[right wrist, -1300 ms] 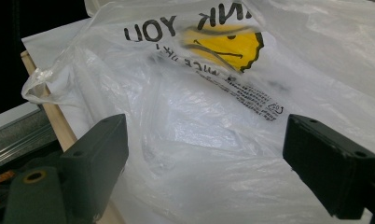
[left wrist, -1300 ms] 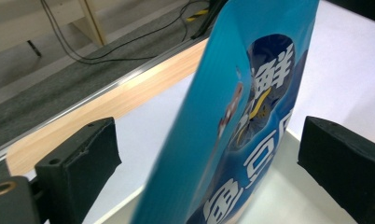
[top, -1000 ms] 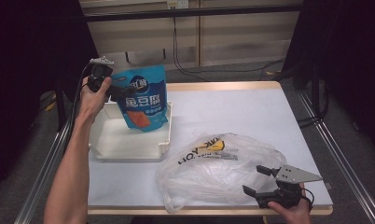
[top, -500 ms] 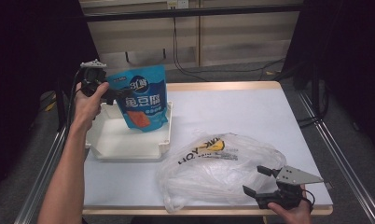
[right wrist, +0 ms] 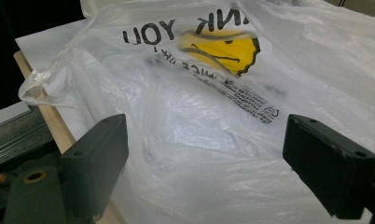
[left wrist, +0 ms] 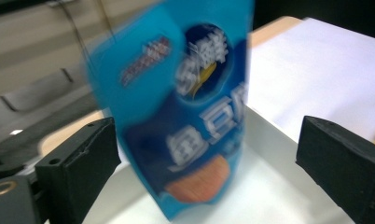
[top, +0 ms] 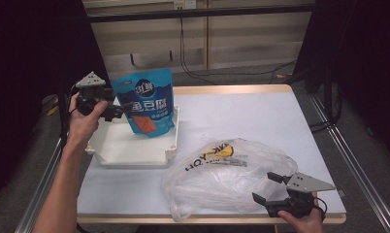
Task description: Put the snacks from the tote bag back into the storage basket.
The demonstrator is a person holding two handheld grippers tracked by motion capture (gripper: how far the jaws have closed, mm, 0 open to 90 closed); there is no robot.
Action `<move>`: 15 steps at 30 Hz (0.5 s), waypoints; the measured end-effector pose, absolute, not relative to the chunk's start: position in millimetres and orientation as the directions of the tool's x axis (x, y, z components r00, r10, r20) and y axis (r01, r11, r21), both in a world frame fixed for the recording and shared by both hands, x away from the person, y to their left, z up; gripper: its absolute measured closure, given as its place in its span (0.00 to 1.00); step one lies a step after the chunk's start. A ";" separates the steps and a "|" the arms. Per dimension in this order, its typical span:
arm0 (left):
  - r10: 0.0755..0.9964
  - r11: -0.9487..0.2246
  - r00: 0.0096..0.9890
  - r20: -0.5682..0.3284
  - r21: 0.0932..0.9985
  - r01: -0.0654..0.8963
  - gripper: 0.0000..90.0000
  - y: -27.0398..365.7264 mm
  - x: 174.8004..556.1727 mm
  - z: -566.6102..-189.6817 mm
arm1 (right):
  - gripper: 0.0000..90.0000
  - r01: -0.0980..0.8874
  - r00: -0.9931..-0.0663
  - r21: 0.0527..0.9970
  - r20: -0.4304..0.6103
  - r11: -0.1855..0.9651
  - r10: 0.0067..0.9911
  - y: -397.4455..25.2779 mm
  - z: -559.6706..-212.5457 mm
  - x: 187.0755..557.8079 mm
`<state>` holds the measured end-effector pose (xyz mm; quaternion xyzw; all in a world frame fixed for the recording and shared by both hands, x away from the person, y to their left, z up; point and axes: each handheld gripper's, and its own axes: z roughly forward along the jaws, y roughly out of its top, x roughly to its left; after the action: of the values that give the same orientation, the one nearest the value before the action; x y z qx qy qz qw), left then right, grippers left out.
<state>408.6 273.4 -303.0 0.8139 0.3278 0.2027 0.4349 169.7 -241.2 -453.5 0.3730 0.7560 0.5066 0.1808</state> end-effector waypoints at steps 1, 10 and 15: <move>0.718 -0.398 0.695 0.044 0.845 0.357 0.06 275.0 404.7 -304.3 | 0.16 0.382 -0.654 0.901 0.106 0.206 0.749 -241.3 -453.5 169.5; 0.728 -0.372 0.684 0.044 0.864 0.341 0.07 284.9 379.7 -322.3 | 0.16 0.377 -0.649 0.904 0.100 0.204 0.754 -242.9 -453.1 170.3; 0.713 -0.332 0.701 0.015 0.887 0.319 0.07 285.2 358.3 -324.1 | 0.17 0.370 -0.646 0.907 0.096 0.201 0.757 -244.5 -451.5 169.0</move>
<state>358.3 285.2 -324.1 0.7896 0.3270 0.2067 0.4764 169.0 -244.5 -451.5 0.3750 0.7511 0.5089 0.1902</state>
